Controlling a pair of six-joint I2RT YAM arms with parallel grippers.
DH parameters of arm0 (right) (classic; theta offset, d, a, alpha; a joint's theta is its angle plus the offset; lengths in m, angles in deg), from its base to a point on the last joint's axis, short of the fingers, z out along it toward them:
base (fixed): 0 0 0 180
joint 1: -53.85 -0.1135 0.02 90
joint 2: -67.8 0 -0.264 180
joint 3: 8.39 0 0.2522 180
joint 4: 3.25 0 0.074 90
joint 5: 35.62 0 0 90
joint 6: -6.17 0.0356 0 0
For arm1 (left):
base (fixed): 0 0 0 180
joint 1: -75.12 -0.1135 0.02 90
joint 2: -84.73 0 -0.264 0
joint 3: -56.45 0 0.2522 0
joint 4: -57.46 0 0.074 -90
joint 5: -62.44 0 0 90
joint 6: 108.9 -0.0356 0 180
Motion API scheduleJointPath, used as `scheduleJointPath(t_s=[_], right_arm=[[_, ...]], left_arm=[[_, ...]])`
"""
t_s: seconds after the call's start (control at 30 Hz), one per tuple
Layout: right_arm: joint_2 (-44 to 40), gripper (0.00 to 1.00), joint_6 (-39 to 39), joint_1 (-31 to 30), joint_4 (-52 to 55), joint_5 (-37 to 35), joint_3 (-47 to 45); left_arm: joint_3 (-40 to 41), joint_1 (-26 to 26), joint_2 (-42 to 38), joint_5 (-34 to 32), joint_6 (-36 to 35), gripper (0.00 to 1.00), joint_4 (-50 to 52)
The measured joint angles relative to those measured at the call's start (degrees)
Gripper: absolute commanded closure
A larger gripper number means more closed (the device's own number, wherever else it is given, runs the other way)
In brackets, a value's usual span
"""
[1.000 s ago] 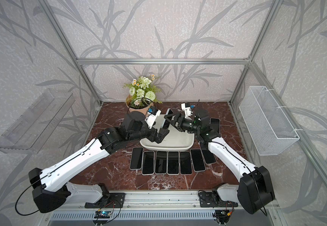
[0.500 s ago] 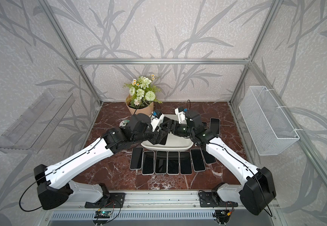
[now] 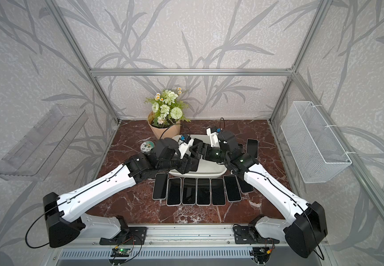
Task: Take the phone out of the storage box
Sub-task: Place the phone at the center of the board.
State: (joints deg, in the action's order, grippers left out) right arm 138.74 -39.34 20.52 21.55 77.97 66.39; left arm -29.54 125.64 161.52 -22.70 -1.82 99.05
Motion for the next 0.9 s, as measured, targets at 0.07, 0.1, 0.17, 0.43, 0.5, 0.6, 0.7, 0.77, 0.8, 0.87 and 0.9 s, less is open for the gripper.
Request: scheduleJointPath(t_s=[0.07, 0.1, 0.17, 0.43, 0.5, 0.6, 0.7, 0.77, 0.8, 0.87, 0.9], right_arm=[[-0.15, 0.37, 0.00, -0.04, 0.00, -0.04, 0.00], [-0.15, 0.37, 0.02, -0.09, -0.02, -0.09, 0.00], [-0.15, 0.37, 0.02, -0.24, 0.02, -0.17, 0.00], [-0.48, 0.24, 0.15, -0.35, -0.35, -0.81, -0.02], [-0.48, 0.21, 0.09, -0.37, -0.31, -0.90, -0.09], [-0.50, 0.02, 0.48, -0.50, -0.33, -0.87, -0.13], [-1.01, 0.01, 0.28, -0.66, -1.07, -1.05, -0.13], [-1.66, 0.01, 0.22, -0.68, -0.81, -1.46, -0.24], [-2.16, 0.01, -0.04, -0.68, -0.59, -1.97, -0.24], [-3.34, 0.01, -0.85, -0.66, -0.02, -2.89, -0.24], [-4.26, 0.01, -1.38, -0.55, 0.20, -3.54, -0.24]], left_arm=[[0.52, 0.00, -0.15, 0.46, 0.42, 0.68, -0.39], [0.55, 0.00, -0.15, 0.85, 0.59, 0.70, -0.63], [0.55, 0.00, -0.15, 1.40, 1.11, 0.76, -1.31], [1.31, -0.83, -0.33, 1.86, 3.13, 0.98, -2.64], [2.03, -0.83, -0.66, 1.90, 3.45, 1.00, -3.45], [3.87, -0.85, -1.68, 2.08, 3.89, 1.00, -5.22], [6.12, -1.07, -2.80, 3.10, 4.61, 1.00, -6.19], [7.04, -1.42, -3.37, 3.72, 5.33, 1.00, -7.08], [7.41, -1.66, -3.65, 4.07, 5.77, 1.00, -7.39], [8.33, -2.25, -4.35, 4.59, 6.58, 1.00, -8.17], [8.83, -2.60, -4.72, 4.74, 7.10, 1.00, -8.22]])
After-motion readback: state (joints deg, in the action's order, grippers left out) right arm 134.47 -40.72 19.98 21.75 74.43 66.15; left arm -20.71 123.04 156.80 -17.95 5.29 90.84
